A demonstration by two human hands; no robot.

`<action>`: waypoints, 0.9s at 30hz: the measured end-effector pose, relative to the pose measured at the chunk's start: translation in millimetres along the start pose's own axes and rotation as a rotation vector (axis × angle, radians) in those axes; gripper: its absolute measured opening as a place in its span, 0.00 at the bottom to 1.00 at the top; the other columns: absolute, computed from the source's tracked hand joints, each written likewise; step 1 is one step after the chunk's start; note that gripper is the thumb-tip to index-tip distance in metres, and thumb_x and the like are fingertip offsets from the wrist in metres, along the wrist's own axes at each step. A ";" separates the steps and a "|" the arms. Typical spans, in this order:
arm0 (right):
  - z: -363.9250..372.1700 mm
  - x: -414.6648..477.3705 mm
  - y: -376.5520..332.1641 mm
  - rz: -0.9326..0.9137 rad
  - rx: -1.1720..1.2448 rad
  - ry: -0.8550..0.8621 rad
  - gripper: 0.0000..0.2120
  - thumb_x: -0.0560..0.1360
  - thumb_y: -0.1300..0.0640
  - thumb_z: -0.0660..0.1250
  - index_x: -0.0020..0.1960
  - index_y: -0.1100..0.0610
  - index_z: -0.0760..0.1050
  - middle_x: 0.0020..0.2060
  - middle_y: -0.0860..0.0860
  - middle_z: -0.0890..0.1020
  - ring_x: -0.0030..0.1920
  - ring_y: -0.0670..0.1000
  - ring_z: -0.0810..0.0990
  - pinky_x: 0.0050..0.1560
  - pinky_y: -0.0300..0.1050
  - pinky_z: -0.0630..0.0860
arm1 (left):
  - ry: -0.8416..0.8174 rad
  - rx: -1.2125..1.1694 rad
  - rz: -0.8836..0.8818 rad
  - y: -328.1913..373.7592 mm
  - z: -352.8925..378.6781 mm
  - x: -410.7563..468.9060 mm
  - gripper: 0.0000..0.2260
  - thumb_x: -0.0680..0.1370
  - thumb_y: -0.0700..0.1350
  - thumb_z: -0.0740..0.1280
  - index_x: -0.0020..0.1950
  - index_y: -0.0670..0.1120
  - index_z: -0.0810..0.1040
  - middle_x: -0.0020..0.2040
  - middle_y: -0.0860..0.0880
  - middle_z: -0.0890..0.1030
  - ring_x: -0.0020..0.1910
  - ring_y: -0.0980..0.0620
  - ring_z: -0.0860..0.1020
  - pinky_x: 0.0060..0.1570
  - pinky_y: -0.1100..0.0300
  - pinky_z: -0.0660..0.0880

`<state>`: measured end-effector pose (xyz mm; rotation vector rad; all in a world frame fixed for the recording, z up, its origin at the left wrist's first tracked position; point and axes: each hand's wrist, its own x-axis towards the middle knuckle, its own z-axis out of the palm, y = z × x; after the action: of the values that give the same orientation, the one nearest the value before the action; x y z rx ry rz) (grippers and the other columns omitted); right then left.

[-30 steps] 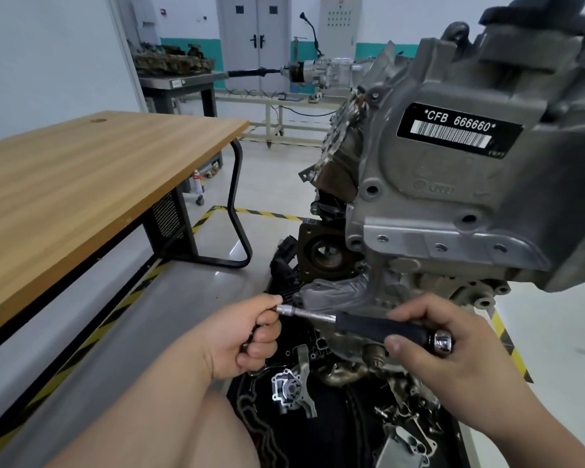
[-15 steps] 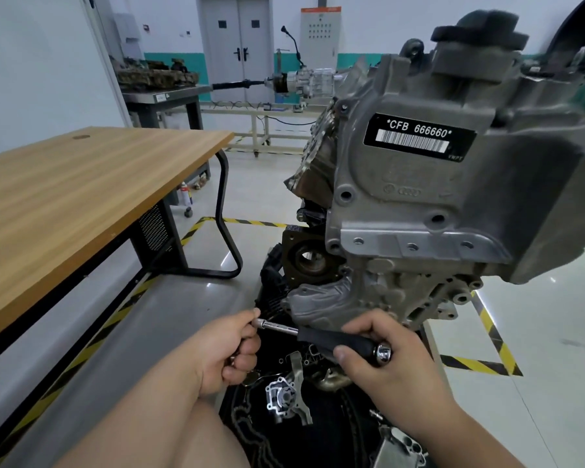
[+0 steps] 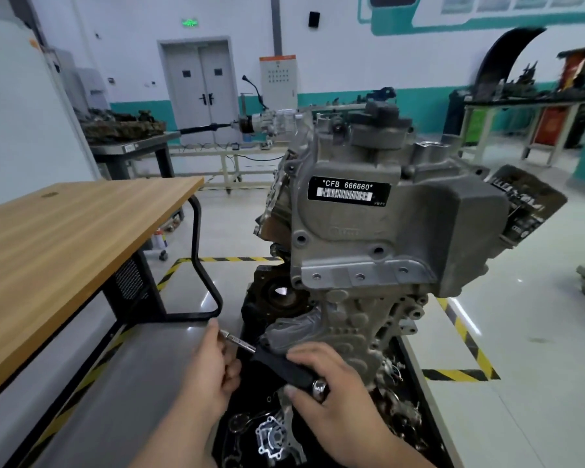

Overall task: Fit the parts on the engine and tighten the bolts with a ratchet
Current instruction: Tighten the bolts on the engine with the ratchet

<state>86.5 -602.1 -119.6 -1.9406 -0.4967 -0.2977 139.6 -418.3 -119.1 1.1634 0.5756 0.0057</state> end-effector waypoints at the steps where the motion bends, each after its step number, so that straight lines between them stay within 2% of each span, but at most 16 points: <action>1: -1.9 0.5 -6.0 -0.003 0.011 0.040 0.14 0.69 0.61 0.72 0.52 0.48 0.79 0.51 0.39 0.80 0.56 0.38 0.77 0.57 0.28 0.69 | -0.082 -0.132 -0.062 1.2 2.2 -3.6 0.19 0.82 0.56 0.58 0.34 0.49 0.64 0.20 0.54 0.62 0.16 0.57 0.58 0.16 0.71 0.52; 3: -5.7 1.4 -19.2 -0.001 0.031 0.157 0.15 0.69 0.60 0.72 0.48 0.42 0.78 0.51 0.37 0.81 0.55 0.39 0.79 0.55 0.29 0.71 | -0.215 -0.258 -0.141 8.9 9.9 -13.7 0.17 0.82 0.53 0.57 0.35 0.49 0.66 0.20 0.54 0.60 0.15 0.57 0.58 0.15 0.72 0.52; 6: -11.3 1.2 -36.6 0.084 0.133 0.331 0.13 0.71 0.61 0.74 0.45 0.42 0.79 0.49 0.36 0.83 0.51 0.41 0.82 0.52 0.37 0.76 | -0.339 -0.305 -0.124 29.8 33.9 -30.7 0.19 0.81 0.55 0.59 0.32 0.49 0.68 0.21 0.54 0.61 0.16 0.57 0.58 0.16 0.71 0.52; 7: -12.9 0.1 -42.4 0.104 0.161 0.384 0.14 0.71 0.62 0.74 0.45 0.42 0.80 0.47 0.37 0.83 0.49 0.41 0.82 0.50 0.36 0.77 | -0.364 -0.311 -0.091 38.3 43.9 -37.6 0.18 0.81 0.56 0.59 0.33 0.49 0.70 0.22 0.54 0.62 0.16 0.57 0.59 0.17 0.71 0.52; 11: -22.5 -1.3 -72.6 0.061 0.206 0.615 0.16 0.71 0.64 0.74 0.45 0.42 0.80 0.45 0.38 0.84 0.45 0.41 0.82 0.43 0.32 0.77 | -0.445 -0.263 0.074 74.4 79.7 -67.3 0.11 0.83 0.51 0.58 0.50 0.47 0.77 0.24 0.53 0.64 0.18 0.57 0.61 0.18 0.68 0.52; 13: -30.1 1.2 -91.5 0.017 0.183 0.715 0.15 0.72 0.62 0.74 0.46 0.41 0.79 0.45 0.37 0.83 0.44 0.42 0.82 0.42 0.33 0.77 | -0.514 -0.228 0.133 95.4 97.1 -81.6 0.11 0.83 0.50 0.58 0.50 0.47 0.77 0.23 0.53 0.64 0.19 0.58 0.61 0.16 0.68 0.53; 16: -49.6 11.3 -123.3 -0.084 0.029 0.832 0.11 0.71 0.54 0.71 0.47 0.38 0.77 0.46 0.31 0.80 0.44 0.38 0.80 0.42 0.26 0.72 | -0.610 -0.155 0.162 124.3 126.4 -103.2 0.13 0.83 0.49 0.57 0.49 0.46 0.78 0.23 0.55 0.66 0.18 0.58 0.62 0.16 0.69 0.54; 18: -64.6 20.1 -142.9 -0.128 -0.053 0.861 0.11 0.70 0.53 0.69 0.47 0.37 0.75 0.46 0.31 0.79 0.44 0.38 0.79 0.41 0.25 0.71 | -0.683 -0.121 0.135 136.6 143.5 -114.2 0.13 0.84 0.50 0.57 0.50 0.45 0.78 0.23 0.55 0.67 0.18 0.59 0.62 0.16 0.68 0.54; 21: -81.2 29.3 -159.7 -0.158 -0.139 0.866 0.10 0.71 0.52 0.68 0.48 0.38 0.73 0.44 0.35 0.80 0.45 0.39 0.79 0.43 0.26 0.71 | -0.765 -0.119 0.064 144.0 159.8 -123.0 0.13 0.83 0.52 0.57 0.50 0.46 0.78 0.23 0.55 0.66 0.19 0.59 0.62 0.16 0.67 0.54; 24: -89.3 32.8 -168.0 -0.180 -0.244 0.866 0.10 0.72 0.54 0.69 0.48 0.40 0.73 0.45 0.36 0.79 0.47 0.37 0.77 0.45 0.24 0.70 | -0.825 -0.124 0.007 145.7 169.8 -125.4 0.13 0.83 0.52 0.58 0.49 0.47 0.78 0.24 0.55 0.66 0.19 0.59 0.62 0.15 0.67 0.55; 27: -93.8 37.9 -174.3 -0.146 -0.346 0.787 0.17 0.73 0.58 0.72 0.46 0.37 0.69 0.45 0.37 0.77 0.50 0.36 0.75 0.47 0.23 0.68 | -0.805 -0.156 -0.026 147.8 177.9 -123.8 0.12 0.83 0.52 0.58 0.48 0.47 0.77 0.23 0.55 0.66 0.18 0.59 0.62 0.16 0.67 0.54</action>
<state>39.6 -618.5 75.7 -1.9184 -0.0577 -1.2444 152.3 -547.1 109.2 0.9056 -0.1234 -0.4158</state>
